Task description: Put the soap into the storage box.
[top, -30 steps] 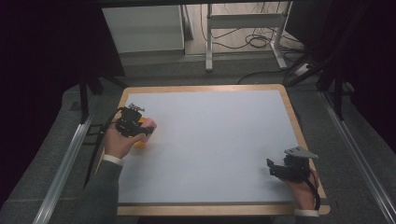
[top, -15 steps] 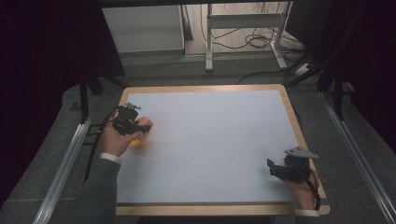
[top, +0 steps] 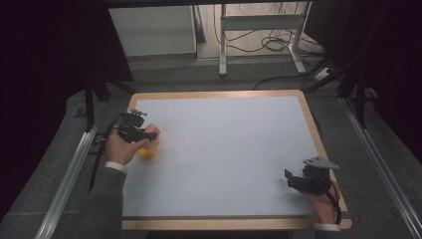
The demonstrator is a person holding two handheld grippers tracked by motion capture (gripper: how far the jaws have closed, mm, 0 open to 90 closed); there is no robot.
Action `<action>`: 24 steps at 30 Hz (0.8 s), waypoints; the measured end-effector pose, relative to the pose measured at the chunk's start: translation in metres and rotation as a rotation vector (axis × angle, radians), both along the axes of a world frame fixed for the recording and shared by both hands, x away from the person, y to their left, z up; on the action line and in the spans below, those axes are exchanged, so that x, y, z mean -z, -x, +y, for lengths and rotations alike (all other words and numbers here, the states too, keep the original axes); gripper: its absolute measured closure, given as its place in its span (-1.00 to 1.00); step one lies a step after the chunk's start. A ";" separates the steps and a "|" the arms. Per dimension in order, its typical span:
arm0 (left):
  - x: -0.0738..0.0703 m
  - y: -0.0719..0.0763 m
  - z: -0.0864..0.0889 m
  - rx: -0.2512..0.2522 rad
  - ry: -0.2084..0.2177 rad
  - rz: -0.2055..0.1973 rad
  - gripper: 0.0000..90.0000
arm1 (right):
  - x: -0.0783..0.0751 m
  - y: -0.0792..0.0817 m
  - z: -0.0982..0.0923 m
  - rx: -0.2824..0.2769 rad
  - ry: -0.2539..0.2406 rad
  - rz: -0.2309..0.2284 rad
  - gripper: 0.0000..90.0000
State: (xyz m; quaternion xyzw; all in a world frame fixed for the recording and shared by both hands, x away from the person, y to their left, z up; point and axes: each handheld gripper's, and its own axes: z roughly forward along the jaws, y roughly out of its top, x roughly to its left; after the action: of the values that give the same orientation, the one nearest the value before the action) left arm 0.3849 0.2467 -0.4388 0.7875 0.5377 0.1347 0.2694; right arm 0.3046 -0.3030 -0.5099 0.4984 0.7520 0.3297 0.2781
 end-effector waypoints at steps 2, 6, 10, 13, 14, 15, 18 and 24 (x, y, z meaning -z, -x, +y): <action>0.001 -0.001 0.001 -0.002 -0.001 -0.002 0.34 | 0.000 0.000 0.000 0.000 0.000 0.000 -0.73; 0.003 -0.002 0.004 -0.014 -0.004 0.006 0.34 | 0.000 0.000 0.000 0.000 0.001 0.002 -0.73; 0.006 -0.003 0.007 -0.022 -0.003 0.009 0.34 | 0.000 0.000 0.000 0.001 0.002 0.002 -0.73; 0.008 -0.005 0.009 -0.029 -0.003 0.013 0.34 | 0.001 0.000 0.000 0.001 0.002 0.003 -0.73; 0.008 -0.005 0.010 -0.032 -0.002 0.014 0.34 | 0.001 0.000 0.000 0.001 0.002 0.003 -0.73; 0.009 -0.005 0.010 -0.033 -0.002 0.017 0.34 | 0.001 0.000 0.000 0.001 0.002 0.003 -0.73; 0.012 -0.006 0.013 -0.039 0.002 0.024 0.34 | 0.001 0.000 0.000 0.001 0.003 0.002 -0.73; 0.017 -0.008 0.017 -0.053 0.002 0.033 0.34 | 0.001 0.000 -0.001 0.002 0.002 0.002 -0.73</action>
State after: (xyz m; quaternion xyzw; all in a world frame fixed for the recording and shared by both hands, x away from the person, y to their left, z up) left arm 0.3930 0.2637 -0.4555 0.7748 0.5630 0.1281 0.2575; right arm 0.3050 -0.3035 -0.5107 0.4992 0.7522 0.3280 0.2782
